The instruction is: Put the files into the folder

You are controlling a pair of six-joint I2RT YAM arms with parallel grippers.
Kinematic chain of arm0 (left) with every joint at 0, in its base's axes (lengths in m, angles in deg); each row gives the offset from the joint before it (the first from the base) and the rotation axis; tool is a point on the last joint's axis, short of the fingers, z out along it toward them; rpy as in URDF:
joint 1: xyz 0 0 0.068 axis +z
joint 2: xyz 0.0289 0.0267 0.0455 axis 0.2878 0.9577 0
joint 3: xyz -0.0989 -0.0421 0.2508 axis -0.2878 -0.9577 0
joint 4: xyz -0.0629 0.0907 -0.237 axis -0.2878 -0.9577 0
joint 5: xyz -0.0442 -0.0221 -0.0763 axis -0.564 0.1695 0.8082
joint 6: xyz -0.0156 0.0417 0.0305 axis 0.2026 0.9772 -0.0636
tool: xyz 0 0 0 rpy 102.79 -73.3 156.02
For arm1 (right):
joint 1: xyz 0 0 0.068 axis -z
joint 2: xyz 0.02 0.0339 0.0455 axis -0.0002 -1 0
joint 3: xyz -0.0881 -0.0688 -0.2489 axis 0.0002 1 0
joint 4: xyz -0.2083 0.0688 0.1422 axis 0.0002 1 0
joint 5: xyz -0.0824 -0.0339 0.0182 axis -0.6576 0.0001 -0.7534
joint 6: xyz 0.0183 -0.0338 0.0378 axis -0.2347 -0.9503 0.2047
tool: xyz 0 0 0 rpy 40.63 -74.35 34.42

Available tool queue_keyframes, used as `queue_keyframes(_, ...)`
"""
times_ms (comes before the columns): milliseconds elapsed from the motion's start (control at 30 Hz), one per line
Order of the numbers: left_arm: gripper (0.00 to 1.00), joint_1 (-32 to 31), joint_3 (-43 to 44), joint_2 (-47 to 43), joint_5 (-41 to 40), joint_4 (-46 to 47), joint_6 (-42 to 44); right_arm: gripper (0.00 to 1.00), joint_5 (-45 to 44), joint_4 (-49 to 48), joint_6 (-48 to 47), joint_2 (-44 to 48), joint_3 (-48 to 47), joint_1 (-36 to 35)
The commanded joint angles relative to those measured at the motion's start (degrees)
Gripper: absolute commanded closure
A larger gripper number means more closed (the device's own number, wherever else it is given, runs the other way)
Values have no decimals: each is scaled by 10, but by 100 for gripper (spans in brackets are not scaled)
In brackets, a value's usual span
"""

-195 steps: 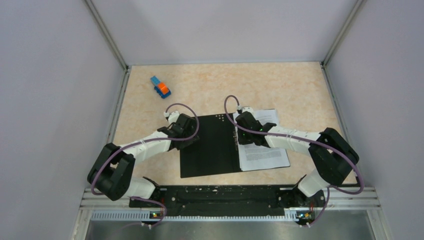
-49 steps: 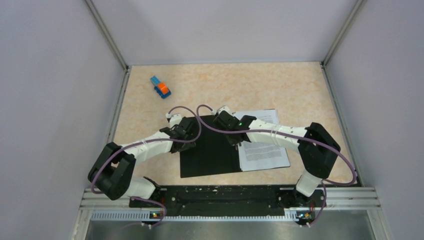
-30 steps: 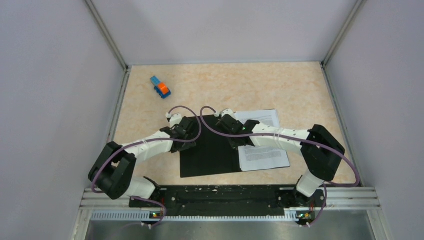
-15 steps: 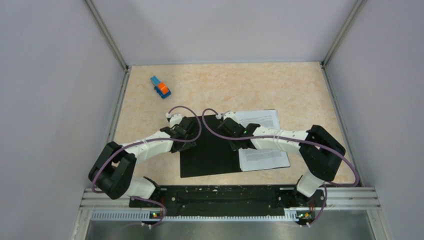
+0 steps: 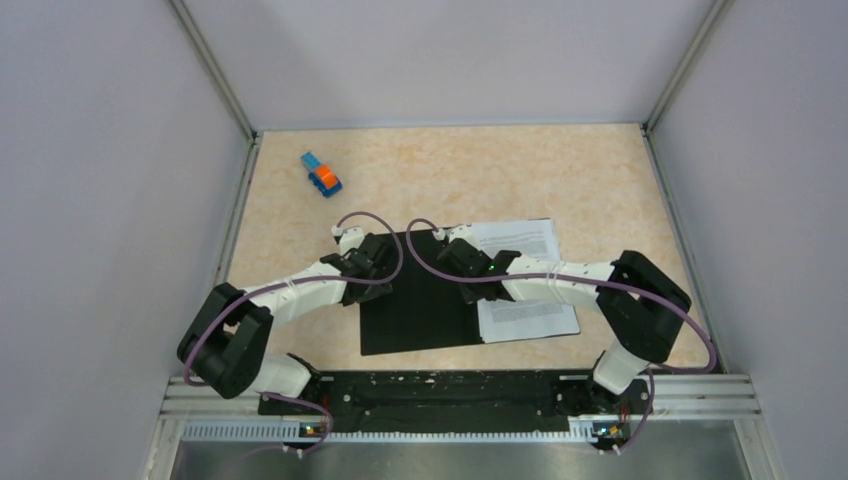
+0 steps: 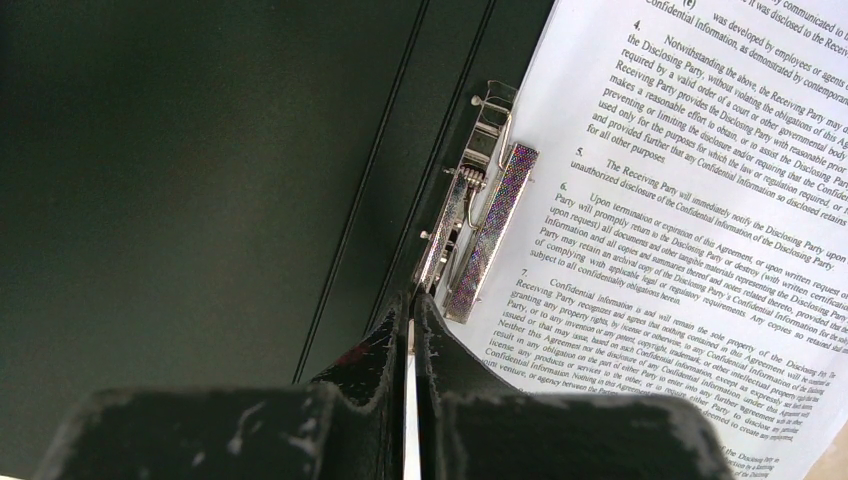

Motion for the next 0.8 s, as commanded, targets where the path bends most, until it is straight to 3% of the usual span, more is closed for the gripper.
queue_keyframes(0, 31, 1, -19, 32, 39, 17, -24, 100, 41, 40, 9, -44, 35, 5)
queue_keyframes(767, 31, 1, -20, 35, 51, 30, -23, 100, 150, -54, 43, -75, 47, 12)
